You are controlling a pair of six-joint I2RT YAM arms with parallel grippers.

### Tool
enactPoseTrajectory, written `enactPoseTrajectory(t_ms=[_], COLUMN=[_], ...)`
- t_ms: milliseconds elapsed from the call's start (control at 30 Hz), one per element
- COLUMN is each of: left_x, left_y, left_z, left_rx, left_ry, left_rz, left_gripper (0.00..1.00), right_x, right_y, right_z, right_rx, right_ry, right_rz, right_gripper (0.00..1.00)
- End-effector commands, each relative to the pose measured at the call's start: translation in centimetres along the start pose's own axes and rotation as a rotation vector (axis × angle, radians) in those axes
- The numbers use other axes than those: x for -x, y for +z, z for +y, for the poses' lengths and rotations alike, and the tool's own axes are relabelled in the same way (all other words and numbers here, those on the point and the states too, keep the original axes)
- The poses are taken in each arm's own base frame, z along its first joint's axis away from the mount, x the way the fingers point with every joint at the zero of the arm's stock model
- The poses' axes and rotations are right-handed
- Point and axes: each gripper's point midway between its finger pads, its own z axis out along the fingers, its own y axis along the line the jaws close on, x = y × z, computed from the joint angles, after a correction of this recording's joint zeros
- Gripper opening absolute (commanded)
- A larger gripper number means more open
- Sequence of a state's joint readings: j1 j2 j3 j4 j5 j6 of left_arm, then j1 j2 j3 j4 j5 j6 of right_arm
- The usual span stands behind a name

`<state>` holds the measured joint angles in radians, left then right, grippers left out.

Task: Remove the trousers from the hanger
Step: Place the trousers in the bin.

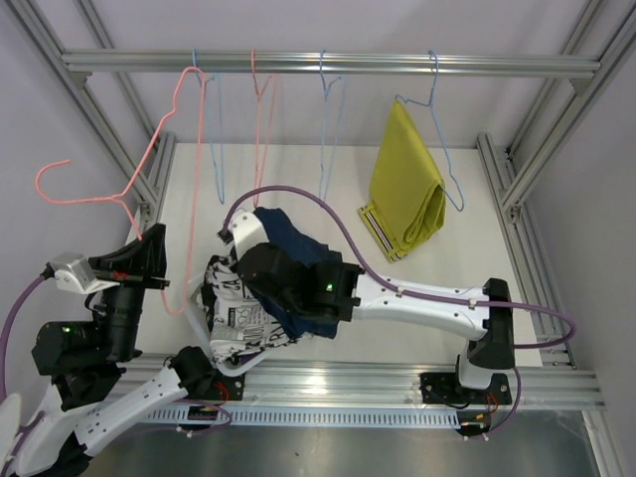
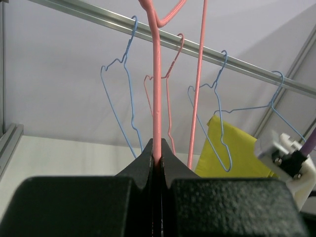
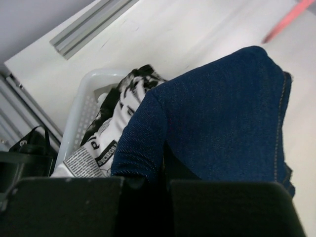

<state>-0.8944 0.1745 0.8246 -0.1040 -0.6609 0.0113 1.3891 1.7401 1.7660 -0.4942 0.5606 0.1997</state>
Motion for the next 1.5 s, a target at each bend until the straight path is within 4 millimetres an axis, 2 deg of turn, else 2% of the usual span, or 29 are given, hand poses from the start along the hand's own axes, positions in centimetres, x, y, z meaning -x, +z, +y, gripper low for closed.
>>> enactPoseTrajectory(t_ms=[0,267,467,633,700,767,800,900,1000,1033,1067,1100,1200,1333,1467], left_x=[1.0,0.9,0.8,0.6,0.3,0.2,0.2,-0.1,-0.3,0.7,-0.4,-0.7,-0.9,-1.0,-1.0], left_y=[-0.1,-0.2,-0.2,-0.2,-0.1,0.0,0.0,0.1,0.3,0.2,0.3,0.4,0.5,0.5,0.5], left_z=[0.9,1.1,1.0,0.9,0.7,0.6,0.5,0.3,0.0,0.0,-0.1,-0.2,-0.3,-0.3,-0.4], left_rx=[0.042,0.049,0.046,0.038,0.035,0.030,0.027,0.023,0.012,0.007,0.005,0.004,0.002,0.001,-0.001], left_ry=[-0.007,-0.008,-0.007,-0.006,-0.002,0.001,-0.001,0.005,0.008,-0.007,0.011,0.015,0.017,0.020,0.019], left_rz=[-0.041,-0.044,-0.039,-0.035,-0.025,-0.020,-0.021,-0.010,0.001,-0.015,0.008,0.015,0.021,0.024,0.024], left_gripper=[0.01,0.01,0.00,0.00,0.00,0.01,0.00,0.00,0.01,0.01,0.01,0.01,0.01,0.00,0.00], right_x=[2.3,-3.4,-9.0,-13.3,-14.1,-15.2,-15.4,-15.3,-14.2,-14.0,-13.7,-13.2,-12.8,-10.0,-8.3], right_y=[-0.1,1.4,2.5,3.5,3.8,4.0,4.0,3.4,2.4,2.2,2.1,1.6,0.6,-2.1,-3.7], right_z=[3.8,8.8,11.9,13.9,14.1,14.1,14.1,13.7,13.1,12.8,12.5,12.2,12.1,12.9,13.3], right_rx=[0.109,0.202,0.269,0.295,0.294,0.289,0.289,0.284,0.280,0.274,0.267,0.267,0.294,0.388,0.453], right_ry=[0.064,0.060,0.087,0.071,0.072,0.073,0.072,0.067,0.051,0.044,0.035,0.033,0.030,0.062,0.077], right_rz=[-0.069,0.030,0.124,0.189,0.202,0.221,0.227,0.238,0.221,0.218,0.211,0.207,0.212,0.169,0.130], right_gripper=[0.00,0.00,0.00,0.00,0.00,0.11,0.32,0.66,0.76,0.78,0.79,0.80,0.81,0.81,0.81])
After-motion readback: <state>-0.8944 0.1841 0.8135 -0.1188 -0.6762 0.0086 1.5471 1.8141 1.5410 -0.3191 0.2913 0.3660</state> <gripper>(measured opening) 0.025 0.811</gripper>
